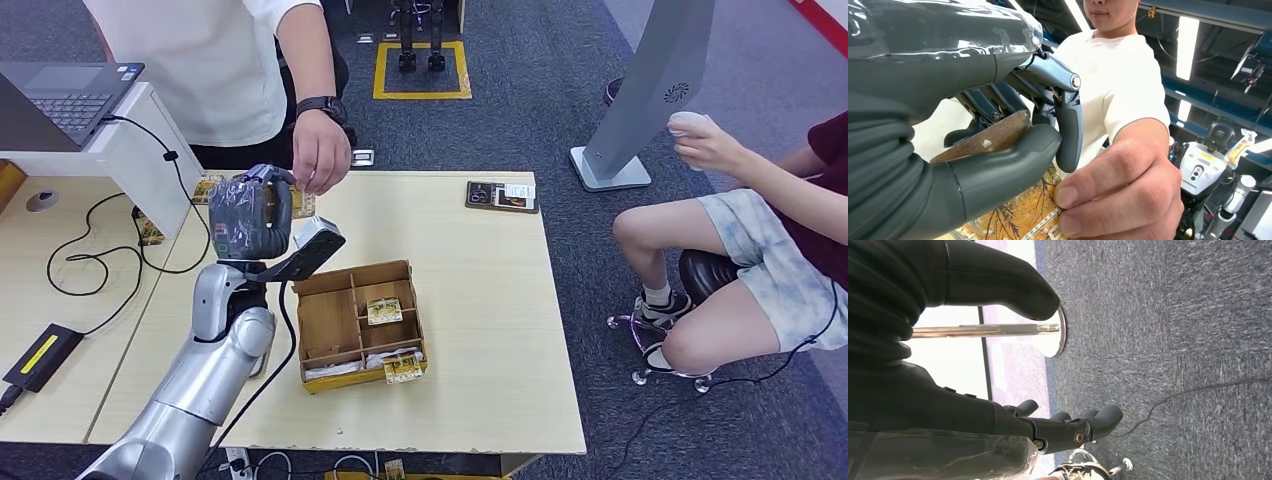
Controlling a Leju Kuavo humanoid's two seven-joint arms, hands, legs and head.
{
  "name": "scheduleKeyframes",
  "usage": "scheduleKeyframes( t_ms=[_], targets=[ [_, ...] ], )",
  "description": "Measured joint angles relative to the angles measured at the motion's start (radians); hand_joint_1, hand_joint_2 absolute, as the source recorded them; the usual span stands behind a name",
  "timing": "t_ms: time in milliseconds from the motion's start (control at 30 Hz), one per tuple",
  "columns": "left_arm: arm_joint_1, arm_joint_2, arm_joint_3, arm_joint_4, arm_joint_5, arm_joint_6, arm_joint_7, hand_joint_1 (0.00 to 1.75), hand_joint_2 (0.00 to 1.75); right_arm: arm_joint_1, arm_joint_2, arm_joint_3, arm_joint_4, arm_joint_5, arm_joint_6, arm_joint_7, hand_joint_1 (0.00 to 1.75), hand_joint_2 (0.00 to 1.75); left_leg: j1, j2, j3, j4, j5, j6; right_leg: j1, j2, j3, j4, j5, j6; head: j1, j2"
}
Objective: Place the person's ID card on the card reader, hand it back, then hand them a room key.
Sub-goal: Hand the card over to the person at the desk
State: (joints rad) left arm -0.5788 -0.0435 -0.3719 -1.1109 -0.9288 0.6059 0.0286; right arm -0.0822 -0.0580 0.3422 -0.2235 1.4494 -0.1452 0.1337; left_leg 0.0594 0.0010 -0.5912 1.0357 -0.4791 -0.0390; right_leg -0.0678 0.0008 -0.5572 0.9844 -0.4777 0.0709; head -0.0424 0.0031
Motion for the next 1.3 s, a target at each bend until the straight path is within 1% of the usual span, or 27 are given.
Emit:
scheduleKeyframes(
  t_ms=[67, 100, 400, 533, 867, 1133, 1300],
  targets=[
    [0.0, 0.0, 0.001, 0.001, 0.005, 0.0, 0.0, 0.37, 1.75, 0.0, 0.0, 0.005, 0.0, 0.0, -0.002, 0.003, 0.0, 1.75, 0.0, 0.0, 0.0, 0.0, 0.0, 0.0, 0.0, 0.0, 0.0, 0.0, 0.0, 0.0, 0.0, 0.0],
    [0.0, 0.0, 0.002, 0.002, 0.01, 0.002, -0.001, 0.0, 1.75, 0.0, 0.0, 0.007, -0.001, 0.0, -0.003, 0.005, 0.0, 1.75, 0.0, 0.0, 0.0, 0.0, 0.0, 0.0, 0.0, 0.0, 0.0, 0.0, 0.0, 0.0, 0.0, 0.0],
    [0.002, -0.01, 0.014, 0.002, 0.056, 0.023, -0.022, 0.0, 1.75, 0.0, 0.0, 0.013, -0.001, -0.001, -0.008, 0.01, 0.0, 1.75, 0.0, 0.0, 0.0, 0.0, 0.0, 0.0, 0.0, 0.0, 0.0, 0.0, 0.0, 0.0, 0.0, 0.0],
    [0.009, -0.01, 0.019, 0.0, 0.081, 0.043, -0.048, 0.0, 1.75, 0.0, 0.0, 0.016, -0.001, -0.002, -0.011, 0.01, 0.0, 1.75, 0.0, 0.0, 0.0, 0.0, 0.0, 0.0, 0.0, 0.0, 0.0, 0.0, 0.0, 0.0, 0.0, 0.0],
    [0.049, -0.008, 0.031, -0.053, 0.153, 0.061, -0.101, 0.0, 1.75, 0.0, 0.0, 0.03, -0.001, -0.006, -0.021, 0.006, 0.0, 1.75, 0.0, 0.0, 0.0, 0.0, 0.0, 0.0, 0.0, 0.0, 0.0, 0.0, 0.0, 0.0, 0.0, 0.0],
    [0.119, 0.001, 0.032, -0.137, 0.239, 0.063, -0.156, 0.0, 1.75, -0.002, 0.0, 0.033, -0.001, -0.02, -0.02, 0.006, 0.0, 1.75, 0.0, 0.0, 0.0, 0.0, 0.0, 0.0, 0.0, 0.0, 0.0, 0.0, 0.0, 0.0, 0.0, 0.0],
    [0.143, 0.008, 0.032, -0.173, 0.256, 0.064, -0.164, 0.0, 1.75, -0.006, 0.0, 0.036, -0.001, -0.021, -0.014, 0.003, 0.0, 1.75, 0.0, 0.0, -0.001, 0.0, 0.0, 0.0, 0.0, 0.0, 0.0, 0.0, 0.0, 0.0, 0.0, 0.0]
  ],
)
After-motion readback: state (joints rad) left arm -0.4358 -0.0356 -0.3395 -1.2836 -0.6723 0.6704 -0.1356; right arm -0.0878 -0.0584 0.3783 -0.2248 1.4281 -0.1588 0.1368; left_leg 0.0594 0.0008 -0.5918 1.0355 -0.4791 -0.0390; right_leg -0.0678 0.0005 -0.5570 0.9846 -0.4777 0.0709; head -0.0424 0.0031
